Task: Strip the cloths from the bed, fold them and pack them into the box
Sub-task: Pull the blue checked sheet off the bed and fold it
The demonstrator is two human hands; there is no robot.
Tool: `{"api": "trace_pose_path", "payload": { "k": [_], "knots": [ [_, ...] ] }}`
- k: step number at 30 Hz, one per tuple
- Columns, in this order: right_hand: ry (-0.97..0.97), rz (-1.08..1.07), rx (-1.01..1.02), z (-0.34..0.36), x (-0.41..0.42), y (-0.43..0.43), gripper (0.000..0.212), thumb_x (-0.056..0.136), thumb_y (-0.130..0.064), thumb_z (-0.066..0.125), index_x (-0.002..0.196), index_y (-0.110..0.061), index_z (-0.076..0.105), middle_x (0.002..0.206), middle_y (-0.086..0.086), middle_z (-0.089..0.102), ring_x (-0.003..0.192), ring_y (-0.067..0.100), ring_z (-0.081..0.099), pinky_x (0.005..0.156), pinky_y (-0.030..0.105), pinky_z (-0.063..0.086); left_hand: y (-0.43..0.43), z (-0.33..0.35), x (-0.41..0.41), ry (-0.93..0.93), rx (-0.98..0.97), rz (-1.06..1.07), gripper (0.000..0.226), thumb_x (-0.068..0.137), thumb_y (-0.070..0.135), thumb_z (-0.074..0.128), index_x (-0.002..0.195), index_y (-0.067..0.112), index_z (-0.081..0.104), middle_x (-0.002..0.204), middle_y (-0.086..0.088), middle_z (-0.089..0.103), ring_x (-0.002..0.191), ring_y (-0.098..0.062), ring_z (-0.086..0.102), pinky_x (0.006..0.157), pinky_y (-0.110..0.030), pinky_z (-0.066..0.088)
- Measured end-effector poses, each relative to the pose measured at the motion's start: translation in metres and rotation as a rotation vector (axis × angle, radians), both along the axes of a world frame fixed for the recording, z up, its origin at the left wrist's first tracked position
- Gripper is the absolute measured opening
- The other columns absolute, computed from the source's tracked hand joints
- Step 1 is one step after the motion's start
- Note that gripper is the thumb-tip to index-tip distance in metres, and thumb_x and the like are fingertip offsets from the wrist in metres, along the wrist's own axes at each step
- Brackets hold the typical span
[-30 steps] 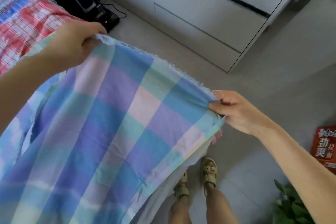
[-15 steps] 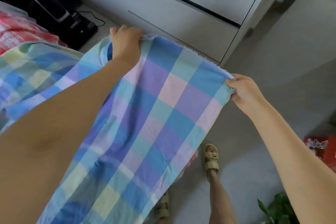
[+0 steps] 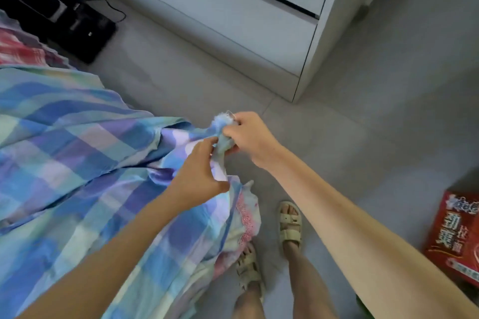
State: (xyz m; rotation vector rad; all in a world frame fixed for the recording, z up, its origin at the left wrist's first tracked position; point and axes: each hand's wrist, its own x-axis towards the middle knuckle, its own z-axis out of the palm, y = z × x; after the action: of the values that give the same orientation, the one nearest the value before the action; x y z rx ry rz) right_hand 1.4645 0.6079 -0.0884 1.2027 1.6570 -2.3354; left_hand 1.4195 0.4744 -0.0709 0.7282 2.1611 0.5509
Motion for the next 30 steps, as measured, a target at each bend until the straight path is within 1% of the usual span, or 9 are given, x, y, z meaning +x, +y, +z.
{"api": "trace_pose_path", "payload": {
  "k": [3,5,9,13,17,22,24,28,30],
  "knots": [
    [0.046,0.068,-0.183,-0.01,-0.011,0.0,0.015,0.083,0.009,0.046,0.074,0.002,0.056,0.067,0.014,0.057,0.057,0.022,0.058,0.064,0.033,0.054,0.006,-0.025,-0.003,0.269,0.067,0.3,0.018,0.079,0.015,0.067,0.087,0.01,0.051,0.073,0.0,0.055,0.067,-0.019,0.05,0.06,-0.014,0.038],
    [0.031,-0.074,-0.332,-0.028,-0.013,0.002,0.016,0.088,0.006,0.045,0.095,0.006,0.06,0.071,0.018,0.062,0.054,0.019,0.063,0.065,0.031,0.058,0.016,-0.042,-0.018,0.34,0.058,0.374,0.017,0.087,0.011,0.056,0.075,0.002,0.049,0.061,-0.005,0.048,0.06,-0.025,0.042,0.055,-0.02,0.035],
    [-0.37,-0.312,-0.304,-0.102,0.006,-0.006,0.021,0.093,0.002,0.045,0.11,0.005,0.057,0.066,0.011,0.052,0.048,0.017,0.053,0.063,0.033,0.056,0.019,-0.071,-0.041,0.207,0.013,0.599,0.019,0.092,0.02,0.056,0.082,0.005,0.054,0.078,-0.011,0.057,0.076,-0.029,0.054,0.072,-0.034,0.044],
    [-0.69,-0.073,-0.287,-0.203,0.034,-0.046,0.013,0.085,-0.001,0.052,0.09,0.003,0.063,0.074,0.016,0.054,0.062,0.021,0.051,0.058,0.03,0.044,-0.002,-0.11,-0.071,0.093,0.121,0.861,0.008,0.088,0.019,0.061,0.092,0.014,0.057,0.082,-0.003,0.062,0.085,-0.028,0.063,0.081,-0.043,0.055],
    [-0.789,-0.027,-0.397,-0.276,0.04,-0.091,0.044,0.088,-0.024,0.059,0.129,-0.008,0.051,0.092,0.012,0.059,0.068,0.023,0.057,0.06,0.027,0.048,-0.031,-0.136,-0.105,0.144,0.175,0.953,0.013,0.087,0.017,0.062,0.077,0.017,0.054,0.071,-0.001,0.054,0.071,-0.023,0.053,0.061,-0.031,0.047],
    [-0.687,-0.264,-0.652,-0.412,0.038,-0.136,0.102,0.025,-0.021,0.094,0.12,-0.014,0.058,0.113,0.016,0.065,0.076,0.031,0.072,0.065,0.047,0.057,-0.058,-0.153,-0.135,0.128,0.094,0.976,0.022,0.087,0.024,0.062,0.069,0.016,0.051,0.073,-0.006,0.052,0.068,-0.021,0.048,0.066,-0.033,0.044],
    [-0.623,-0.321,-0.681,-0.417,0.02,-0.133,0.115,0.03,-0.017,0.095,0.133,-0.013,0.046,0.122,0.016,0.06,0.071,0.03,0.071,0.061,0.045,0.057,-0.06,-0.156,-0.14,0.1,0.085,1.002,0.019,0.088,0.023,0.061,0.072,0.016,0.053,0.07,-0.001,0.053,0.065,-0.019,0.051,0.063,-0.029,0.046],
    [-0.603,-0.373,-0.574,-0.314,-0.012,-0.087,0.024,0.08,0.0,0.061,0.102,0.007,0.057,0.091,0.018,0.061,0.069,0.03,0.061,0.068,0.039,0.054,-0.06,-0.149,-0.148,-0.003,0.151,1.186,0.018,0.087,0.022,0.061,0.072,0.017,0.052,0.064,0.0,0.045,0.065,-0.022,0.047,0.062,-0.036,0.044],
    [-0.585,-0.435,-0.498,-0.298,-0.015,-0.078,0.019,0.082,0.007,0.054,0.101,0.007,0.059,0.083,0.02,0.059,0.068,0.031,0.057,0.07,0.041,0.052,-0.061,-0.139,-0.154,-0.002,0.168,1.218,0.018,0.086,0.026,0.061,0.073,0.019,0.051,0.064,-0.001,0.044,0.057,-0.022,0.046,0.054,-0.035,0.047]
  ]
}}
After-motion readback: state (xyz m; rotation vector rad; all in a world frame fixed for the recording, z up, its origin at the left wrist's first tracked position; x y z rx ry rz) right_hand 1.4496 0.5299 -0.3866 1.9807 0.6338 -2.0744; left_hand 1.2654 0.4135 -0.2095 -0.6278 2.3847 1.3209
